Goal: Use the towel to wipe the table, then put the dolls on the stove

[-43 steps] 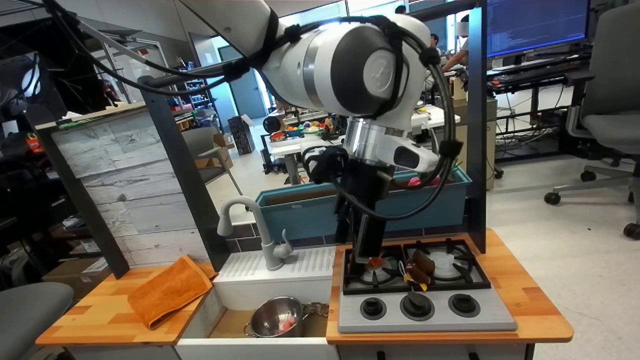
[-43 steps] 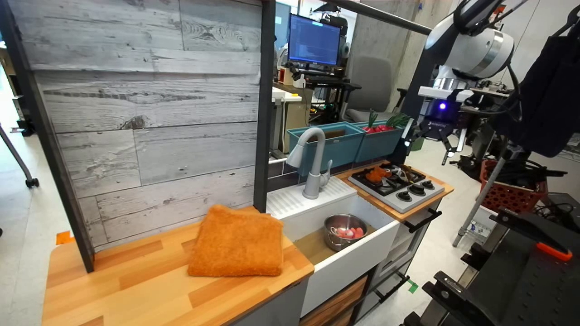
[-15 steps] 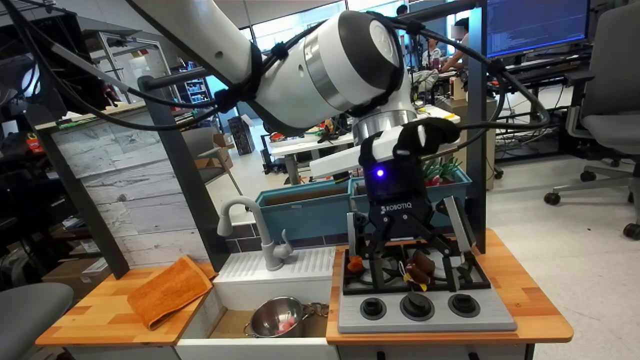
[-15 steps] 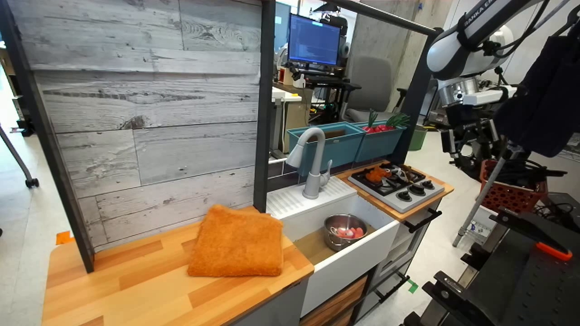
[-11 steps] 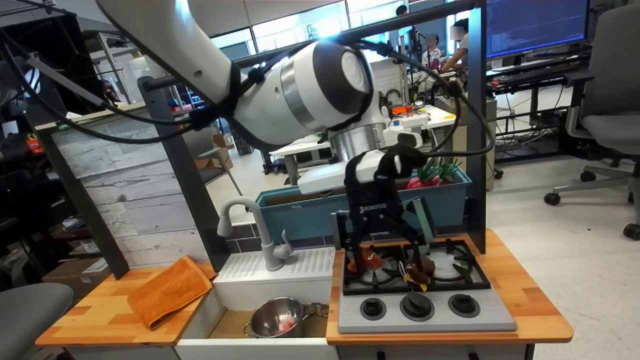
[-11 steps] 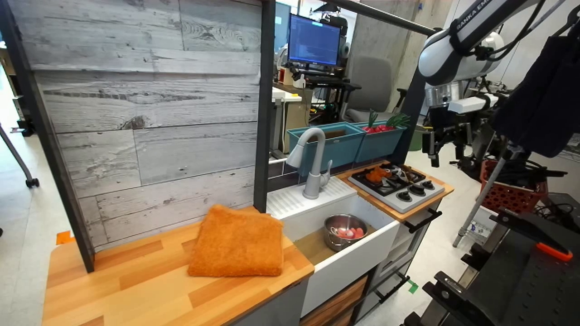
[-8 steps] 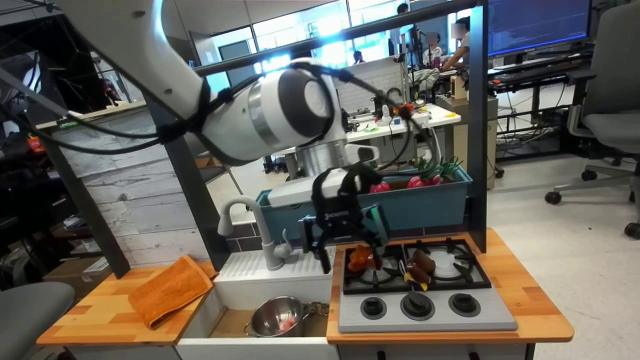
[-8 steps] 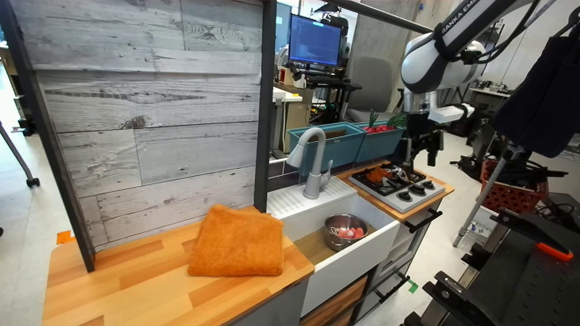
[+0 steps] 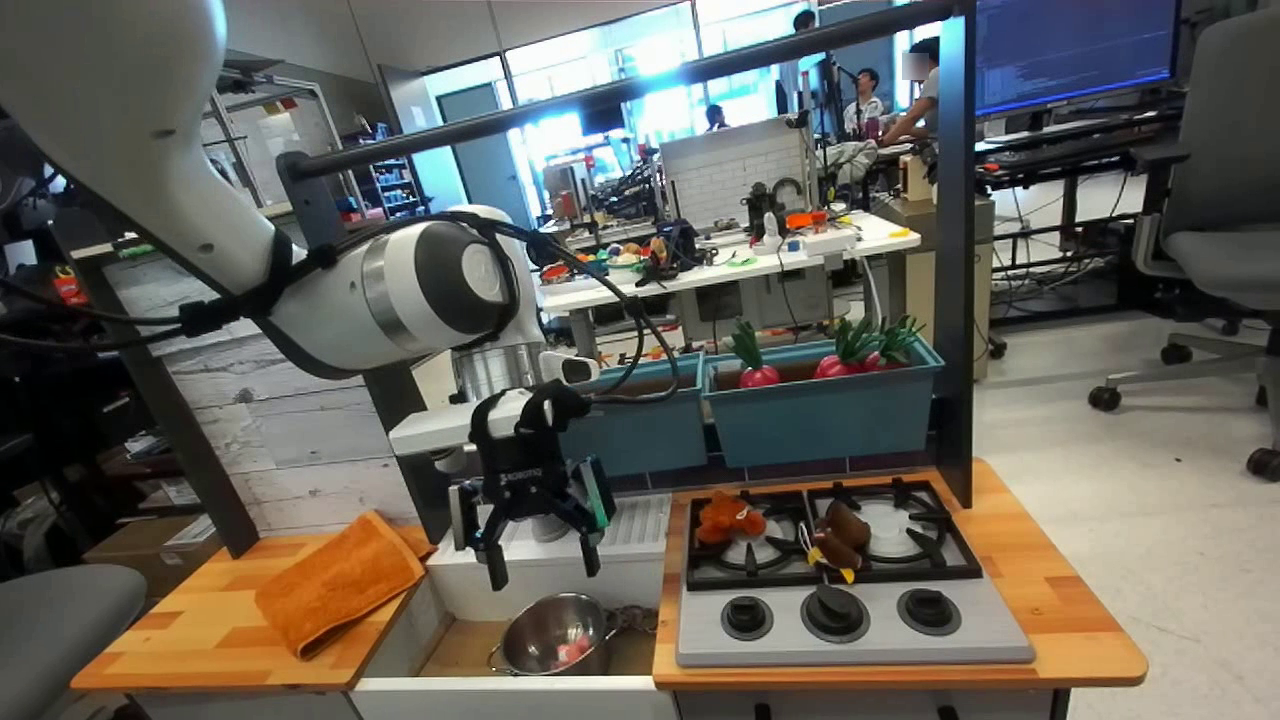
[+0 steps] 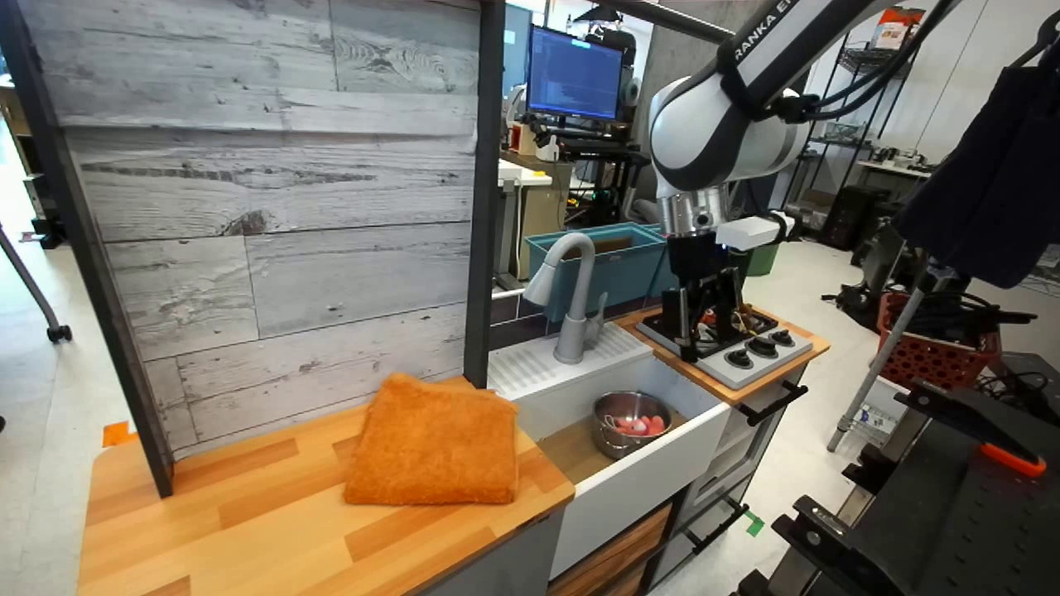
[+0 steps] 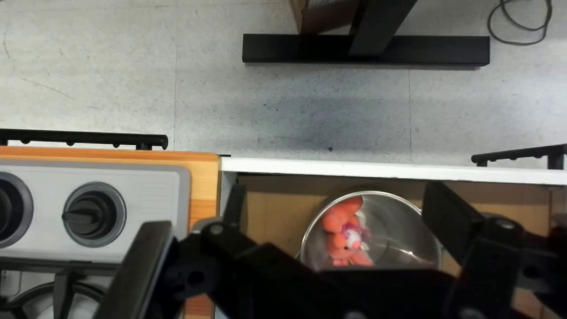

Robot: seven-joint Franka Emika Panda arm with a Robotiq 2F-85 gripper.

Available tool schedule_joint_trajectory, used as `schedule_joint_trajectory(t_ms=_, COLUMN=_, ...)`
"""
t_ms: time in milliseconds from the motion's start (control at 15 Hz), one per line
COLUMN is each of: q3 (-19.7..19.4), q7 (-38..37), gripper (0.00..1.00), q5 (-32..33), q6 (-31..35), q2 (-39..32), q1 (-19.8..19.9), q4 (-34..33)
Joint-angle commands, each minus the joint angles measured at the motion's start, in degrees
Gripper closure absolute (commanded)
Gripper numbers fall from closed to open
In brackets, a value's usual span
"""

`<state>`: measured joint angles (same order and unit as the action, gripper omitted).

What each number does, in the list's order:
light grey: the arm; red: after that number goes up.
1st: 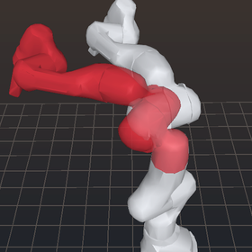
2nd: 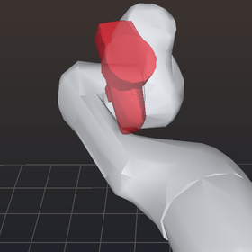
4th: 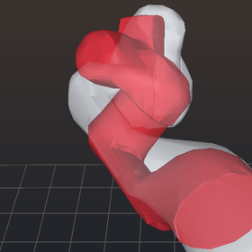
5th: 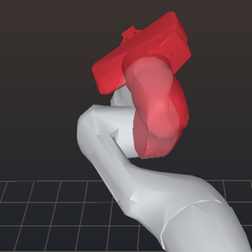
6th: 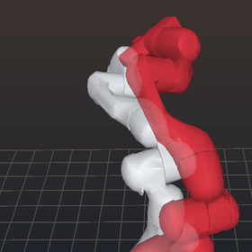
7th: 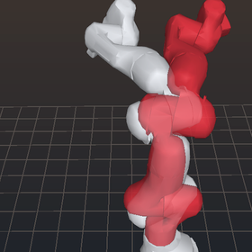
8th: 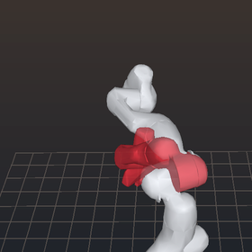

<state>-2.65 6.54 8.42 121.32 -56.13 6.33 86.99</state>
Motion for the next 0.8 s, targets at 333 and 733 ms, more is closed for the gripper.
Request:
schedule_joint_trajectory(t_ms=333, q3=0.47, q7=-1.82, gripper=0.0, q5=-2.46, q6=3.81, q2=-1.55, q1=-0.09, q4=-1.49)
schedule_joint_trajectory(t_ms=733, q3=-1.44, q7=-11.73, gripper=0.13, q5=-2.28, q6=3.55, q2=-14.69, q1=-5.46, q4=-17.3)
